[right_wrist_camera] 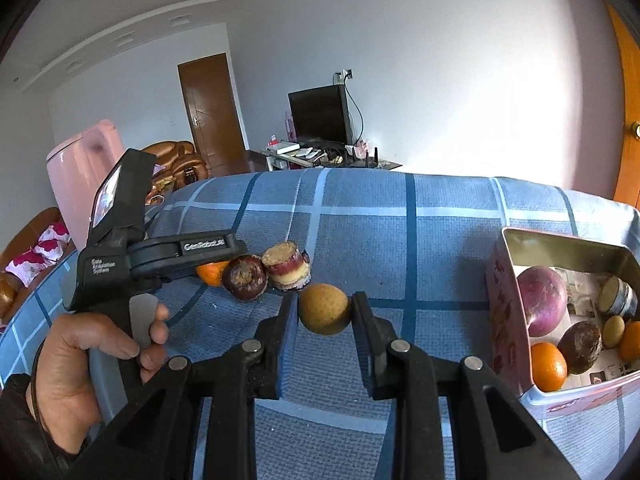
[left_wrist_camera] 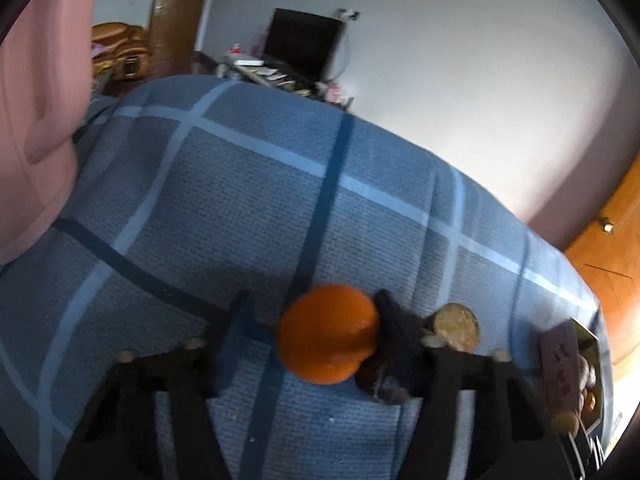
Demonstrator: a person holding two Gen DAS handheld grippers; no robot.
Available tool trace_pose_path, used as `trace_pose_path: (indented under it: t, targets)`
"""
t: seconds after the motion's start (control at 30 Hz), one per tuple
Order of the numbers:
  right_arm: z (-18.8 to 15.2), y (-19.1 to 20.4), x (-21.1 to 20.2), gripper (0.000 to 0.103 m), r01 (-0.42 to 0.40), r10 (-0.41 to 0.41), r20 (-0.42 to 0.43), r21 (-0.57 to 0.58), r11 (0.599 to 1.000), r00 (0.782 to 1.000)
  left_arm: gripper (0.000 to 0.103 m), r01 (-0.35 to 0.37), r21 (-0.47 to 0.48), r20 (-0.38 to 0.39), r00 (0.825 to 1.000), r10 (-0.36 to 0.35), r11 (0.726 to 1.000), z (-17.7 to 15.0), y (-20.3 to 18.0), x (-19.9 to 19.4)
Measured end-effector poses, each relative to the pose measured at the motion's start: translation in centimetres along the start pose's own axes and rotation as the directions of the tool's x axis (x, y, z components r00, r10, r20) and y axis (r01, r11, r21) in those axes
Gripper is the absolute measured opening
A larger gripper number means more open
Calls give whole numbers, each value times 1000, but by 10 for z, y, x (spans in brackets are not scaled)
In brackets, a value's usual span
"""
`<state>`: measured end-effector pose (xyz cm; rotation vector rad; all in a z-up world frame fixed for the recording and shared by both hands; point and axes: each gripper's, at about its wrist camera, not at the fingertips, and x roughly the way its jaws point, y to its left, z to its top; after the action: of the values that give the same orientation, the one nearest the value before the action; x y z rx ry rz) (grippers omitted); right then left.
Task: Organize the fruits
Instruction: 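Grasp an orange with the left gripper while the right gripper grasps the tan round fruit, then carry the orange and tan fruit over the pink tin with both grippers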
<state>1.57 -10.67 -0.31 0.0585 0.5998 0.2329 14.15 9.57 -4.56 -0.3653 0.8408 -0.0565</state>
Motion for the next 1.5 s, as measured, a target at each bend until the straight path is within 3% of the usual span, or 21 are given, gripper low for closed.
trace_pose_path:
  t: [0.13, 0.3, 0.47, 0.67, 0.87, 1.0, 1.5]
  targets:
    - [1, -1, 0, 29, 13, -13, 20, 4, 1000, 1000, 47, -7, 13, 16, 1000, 6, 1000, -6, 6, -8]
    - [1, 0, -6, 29, 45, -45, 66, -7, 999, 997, 47, -23, 35, 127, 992, 19, 999, -14, 15, -34]
    - [3, 6, -21, 29, 102, -94, 167, -43, 994, 982, 47, -93, 94, 290, 955, 62, 991, -29, 4, -68]
    - [4, 7, -27, 29, 66, -57, 198, -41, 997, 979, 47, -122, 177, 384, 922, 45, 977, -43, -13, -96]
    - [3, 11, -30, 29, 104, -89, 213, -61, 993, 973, 48, -157, 244, 359, 931, 61, 957, -64, -36, -96]
    - [0, 7, -36, 29, 119, -101, 221, -68, 991, 970, 48, -189, 262, 389, 918, 75, 946, -78, -50, -112]
    - [-7, -35, -58, 29, 185, -166, 222, -67, 980, 961, 48, -178, 298, 377, 925, 56, 938, -101, -84, -118]
